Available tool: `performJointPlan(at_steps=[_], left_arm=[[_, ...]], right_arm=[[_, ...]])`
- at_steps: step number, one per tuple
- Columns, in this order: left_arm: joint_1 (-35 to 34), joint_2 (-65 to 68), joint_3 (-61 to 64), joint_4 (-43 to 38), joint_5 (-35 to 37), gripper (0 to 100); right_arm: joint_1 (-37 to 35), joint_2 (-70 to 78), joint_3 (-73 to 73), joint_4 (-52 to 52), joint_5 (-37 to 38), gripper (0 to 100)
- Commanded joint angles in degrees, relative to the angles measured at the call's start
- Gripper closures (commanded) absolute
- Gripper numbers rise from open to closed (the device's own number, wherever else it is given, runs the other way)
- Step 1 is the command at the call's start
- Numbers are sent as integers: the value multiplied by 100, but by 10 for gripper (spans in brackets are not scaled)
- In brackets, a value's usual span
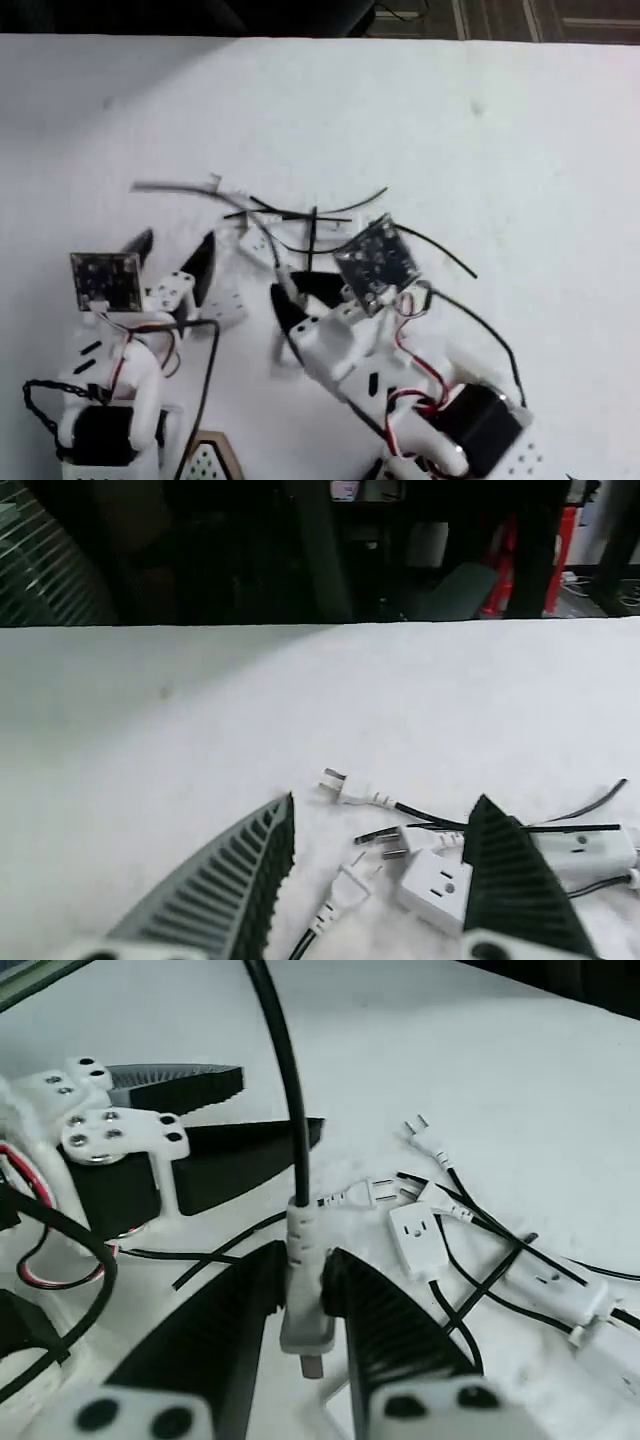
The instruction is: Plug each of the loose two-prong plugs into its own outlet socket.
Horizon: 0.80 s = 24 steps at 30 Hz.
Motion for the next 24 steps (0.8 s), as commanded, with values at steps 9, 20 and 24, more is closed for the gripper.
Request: performJointPlan(at_steps=[9, 20, 24], left_arm=[[1095, 31, -668, -123, 26, 728], [2281, 31, -888, 659, -589, 728], [2000, -48, -914, 633, -554, 728]], right_arm=[[-92, -31, 1116, -1182, 149, 981], [-75, -31, 1134, -1138, 352, 981], [-66, -31, 1240, -1138, 352, 981]])
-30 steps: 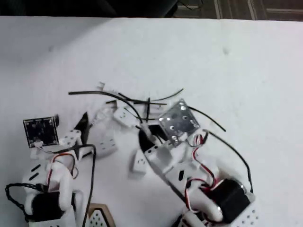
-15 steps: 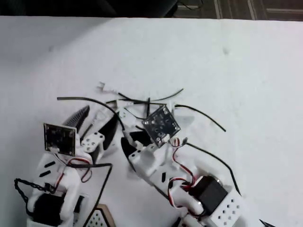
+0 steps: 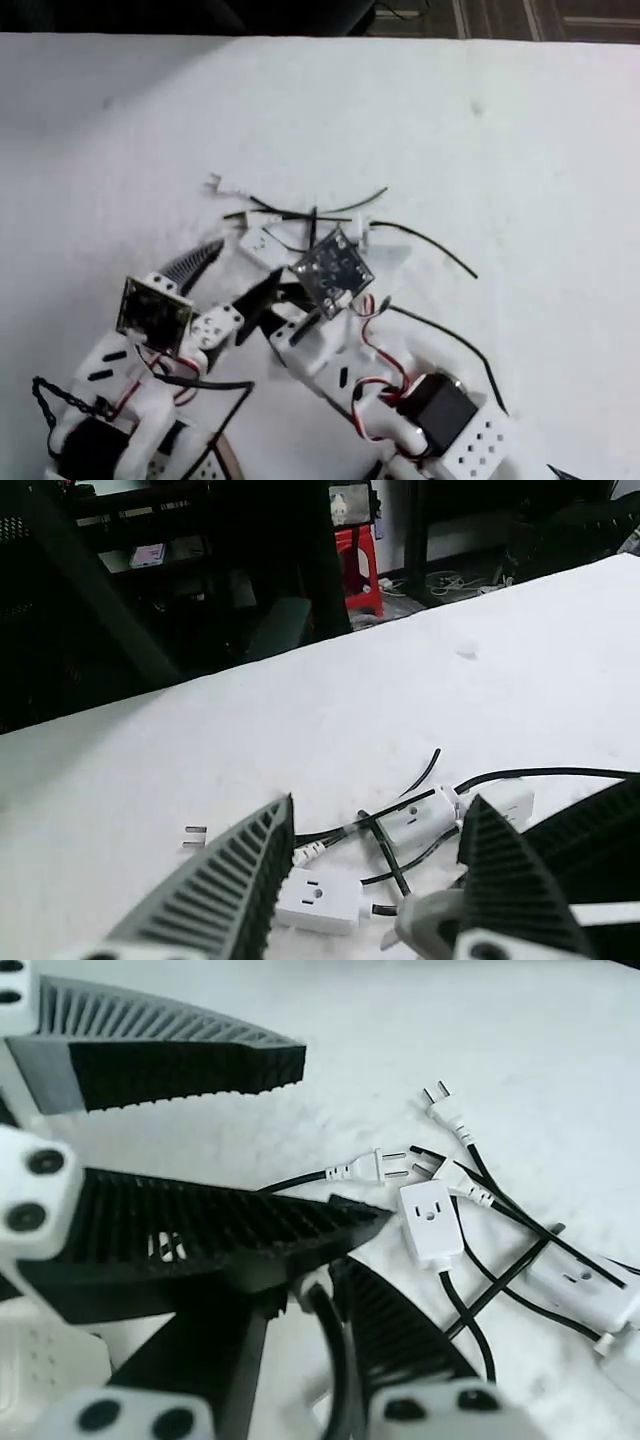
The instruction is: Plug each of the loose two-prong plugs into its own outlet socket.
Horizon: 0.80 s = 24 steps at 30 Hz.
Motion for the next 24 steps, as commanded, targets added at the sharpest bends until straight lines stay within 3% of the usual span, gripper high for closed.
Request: performJointPlan(at_steps=[1, 5, 10, 16, 20, 24], left_arm=[[-198, -48, -141, 26, -79, 728], [-1068, -48, -352, 97, -79, 729], [-2976, -48, -826, 422, -70, 729], [-5033, -48, -501, 466, -123, 729], [-5771, -48, 185, 360, -176, 727], [-6097, -48, 879, 369, -668, 728]], right_arm=[[4, -31, 18, -92, 70, 981], [4, -31, 44, -110, 70, 982], [4, 400, -35, -110, 44, 982], [-13, 2026, -712, -136, -220, 982], [-13, 3116, -1284, -180, -448, 982], [-13, 4066, -1644, -479, -659, 982]])
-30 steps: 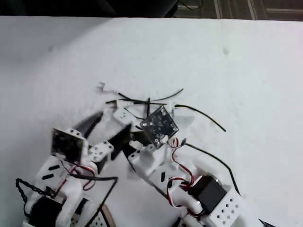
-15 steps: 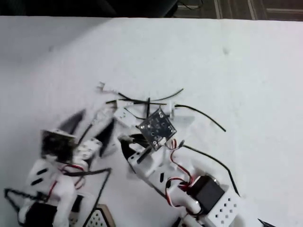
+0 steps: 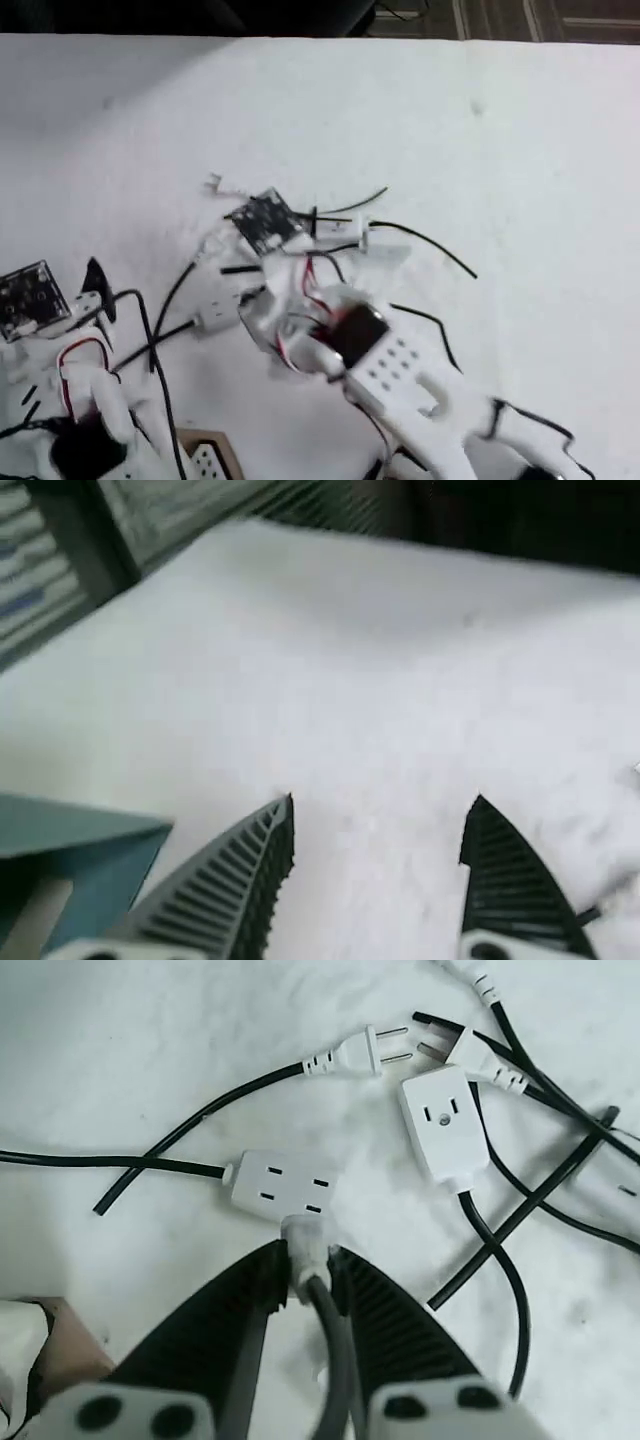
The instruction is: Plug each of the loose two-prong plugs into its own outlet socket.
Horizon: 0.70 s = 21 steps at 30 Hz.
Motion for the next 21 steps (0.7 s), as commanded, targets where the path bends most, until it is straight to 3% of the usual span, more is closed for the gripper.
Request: performJointPlan(at_steps=[1, 9, 21], left_arm=[[-268, -22, 457, -132, -325, 728], [-268, -22, 1134, -132, -360, 726], [-259, -22, 1240, -114, -369, 726]], right_arm=[[-22, 734, -536, -303, -229, 982], [-22, 2044, -1231, -418, -826, 982], [4, 2958, -1530, -716, -905, 982]])
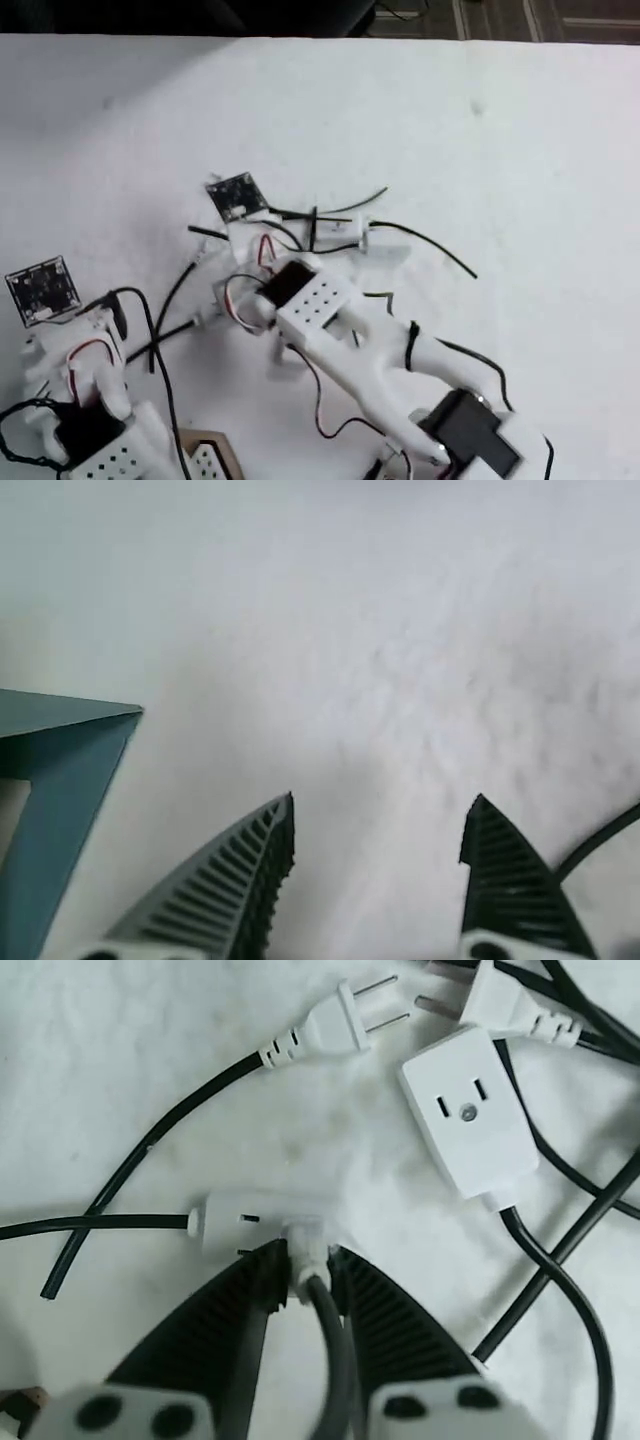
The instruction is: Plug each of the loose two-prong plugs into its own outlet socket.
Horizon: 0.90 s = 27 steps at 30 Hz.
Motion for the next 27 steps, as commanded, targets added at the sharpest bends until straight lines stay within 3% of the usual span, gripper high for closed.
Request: performJointPlan(at_steps=[1, 13, 27], left_arm=[[-22, -48, -18, -105, -70, 726], [-22, -48, -18, -97, -70, 726], [-22, -48, -18, -105, -70, 726]], right_arm=[[4, 75, -237, -127, -18, 982], [-4, 180, -220, 312, 220, 982], [-374, 1297, -264, 295, 695, 982]])
